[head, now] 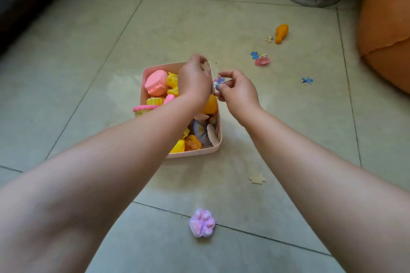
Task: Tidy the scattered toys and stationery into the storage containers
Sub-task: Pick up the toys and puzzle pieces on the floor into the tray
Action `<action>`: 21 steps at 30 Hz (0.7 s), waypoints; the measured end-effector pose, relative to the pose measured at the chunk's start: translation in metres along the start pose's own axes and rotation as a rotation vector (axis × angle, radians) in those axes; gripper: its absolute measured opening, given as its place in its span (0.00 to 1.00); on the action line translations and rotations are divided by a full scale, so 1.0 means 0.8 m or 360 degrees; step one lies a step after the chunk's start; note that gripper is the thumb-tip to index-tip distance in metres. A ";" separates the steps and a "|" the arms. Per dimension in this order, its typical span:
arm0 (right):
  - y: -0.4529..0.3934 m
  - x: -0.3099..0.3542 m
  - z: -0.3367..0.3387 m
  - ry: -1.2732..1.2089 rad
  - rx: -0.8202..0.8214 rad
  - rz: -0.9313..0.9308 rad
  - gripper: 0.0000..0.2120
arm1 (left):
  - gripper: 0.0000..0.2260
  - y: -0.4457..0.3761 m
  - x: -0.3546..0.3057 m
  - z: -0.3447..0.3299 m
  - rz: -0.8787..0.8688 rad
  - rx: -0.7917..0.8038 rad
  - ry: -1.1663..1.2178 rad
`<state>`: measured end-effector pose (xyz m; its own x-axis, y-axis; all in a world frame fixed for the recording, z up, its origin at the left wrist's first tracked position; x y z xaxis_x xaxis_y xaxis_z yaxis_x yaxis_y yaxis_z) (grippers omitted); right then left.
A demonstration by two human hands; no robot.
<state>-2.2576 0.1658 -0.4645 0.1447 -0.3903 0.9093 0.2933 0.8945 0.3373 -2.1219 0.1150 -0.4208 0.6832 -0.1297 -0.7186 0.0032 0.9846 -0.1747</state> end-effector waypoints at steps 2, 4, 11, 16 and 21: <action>-0.010 0.008 -0.023 0.0070 0.0136 0.0034 0.18 | 0.11 -0.004 0.022 0.023 0.0032 -0.0058 -0.0073; -0.018 0.002 -0.017 0.0136 0.0132 0.0011 0.20 | 0.12 -0.006 0.032 0.034 0.0033 -0.0072 -0.0144; -0.067 -0.075 0.127 0.0516 -0.0448 -0.0220 0.20 | 0.11 -0.040 -0.008 -0.011 -0.0210 -0.0026 -0.0113; -0.087 -0.102 0.220 0.0698 -0.0819 -0.0282 0.22 | 0.16 -0.060 -0.046 -0.096 -0.0351 0.0198 -0.0178; -0.129 -0.109 0.257 0.0888 -0.0813 -0.0227 0.25 | 0.29 -0.076 -0.056 -0.221 -0.0381 0.0672 -0.0374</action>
<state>-2.4949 0.1519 -0.5285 0.4881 -0.6677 0.5621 0.7254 0.6685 0.1642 -2.2814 0.0402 -0.4972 0.7720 -0.3745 -0.5136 0.4392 0.8984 0.0051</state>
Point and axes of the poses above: each hand's wrist, its own y-axis away from the middle knuckle, its own z-axis out of the back of the hand, x = y × z, the point moved 10 cm from there along -y, towards the middle knuckle, and after that the axes turned 9 degrees about -z, right-handed, at the moved point
